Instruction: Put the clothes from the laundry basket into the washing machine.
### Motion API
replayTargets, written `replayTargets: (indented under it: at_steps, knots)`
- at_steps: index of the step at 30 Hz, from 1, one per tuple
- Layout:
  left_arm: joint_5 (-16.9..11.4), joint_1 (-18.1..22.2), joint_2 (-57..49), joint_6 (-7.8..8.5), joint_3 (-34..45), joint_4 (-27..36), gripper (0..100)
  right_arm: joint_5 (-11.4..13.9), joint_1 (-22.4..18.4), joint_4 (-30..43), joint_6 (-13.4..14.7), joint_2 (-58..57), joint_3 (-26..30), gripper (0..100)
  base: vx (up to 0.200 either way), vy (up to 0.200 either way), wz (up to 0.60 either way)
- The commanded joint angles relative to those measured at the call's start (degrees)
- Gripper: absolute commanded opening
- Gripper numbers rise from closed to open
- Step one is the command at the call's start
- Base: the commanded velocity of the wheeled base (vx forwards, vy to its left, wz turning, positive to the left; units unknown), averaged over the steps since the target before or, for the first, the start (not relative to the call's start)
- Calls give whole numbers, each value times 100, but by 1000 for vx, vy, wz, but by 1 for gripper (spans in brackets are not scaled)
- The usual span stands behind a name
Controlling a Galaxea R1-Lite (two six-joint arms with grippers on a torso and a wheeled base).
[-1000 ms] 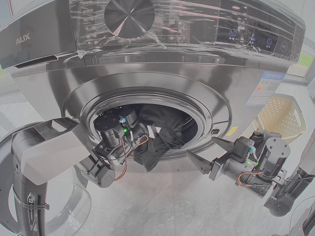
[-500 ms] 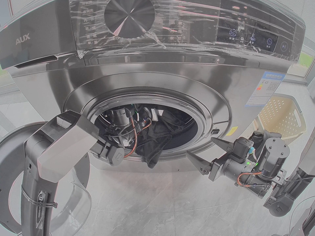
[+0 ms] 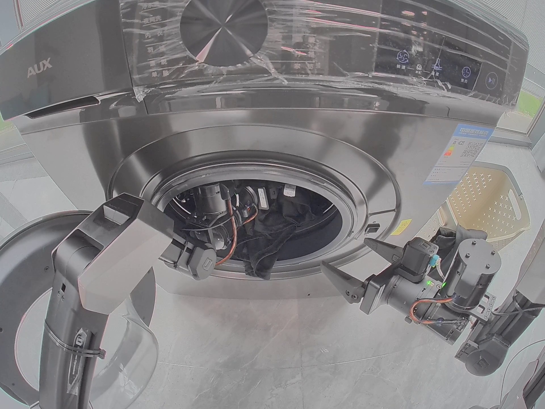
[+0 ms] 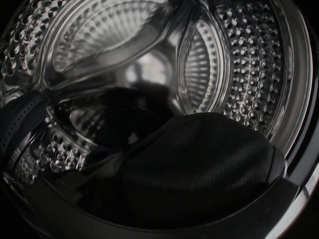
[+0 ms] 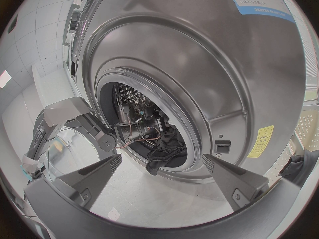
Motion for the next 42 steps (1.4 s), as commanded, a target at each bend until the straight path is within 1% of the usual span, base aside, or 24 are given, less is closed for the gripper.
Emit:
replayTargets:
  at_steps: [1, 5, 7, 15, 16, 27, 30, 31, 33, 34, 35, 36, 42]
  knots:
    - [164, -121, -351, -12, 415, 463, 100, -17, 5, -4, -1, 17, -49, 100, 0, 0, 0]
    - [173, -173, -412, -12, 458, 718, 100, -17, 13, -4, -1, 17, -49, 100, 0, 0, 0]
    - [137, -173, -412, -3, 502, 964, 100, -8, 5, -4, -1, 17, -49, 100, 0, 0, 0]
    - [102, -147, -280, 14, 546, 1079, 100, 1, 13, -4, -1, 17, -58, 100, 0, 0, 0]
    - [102, -138, -280, 14, 529, 1087, 0, 1, 13, -4, -1, 17, -58, 100, 0, 0, 0]
    - [111, -147, -228, -12, 415, 1289, 0, 1, 57, -4, -1, 70, -111, 100, 0, 0, 0]
    - [190, -138, -148, -38, 81, 1272, 0, 1, 57, -4, -1, 87, -111, 100, 0, 0, 0]
    - [234, -112, -69, -91, -148, 1246, 0, 10, 57, -4, -1, 105, -111, 100, 0, 0, 0]
    - [445, -94, 45, -205, -526, 1228, 0, 10, 57, -4, -1, 122, -111, 100, 0, 0, 0]
    - [647, -77, 150, -363, -939, 1246, 0, 19, 57, -4, -1, 122, -111, 100, 0, 0, 0]
    - [717, -50, 194, -451, -1141, 1254, 0, 19, 57, -4, -1, 131, -111, 100, 0, 0, 0]
    - [735, -33, 221, -504, -1282, 1254, 0, 19, 57, -4, -1, 140, -111, 100, 0, 0, 0]
    - [761, -24, 229, -530, -1326, 1202, 0, 10, 48, -4, -1, 157, -111, 100, 0, 0, 0]
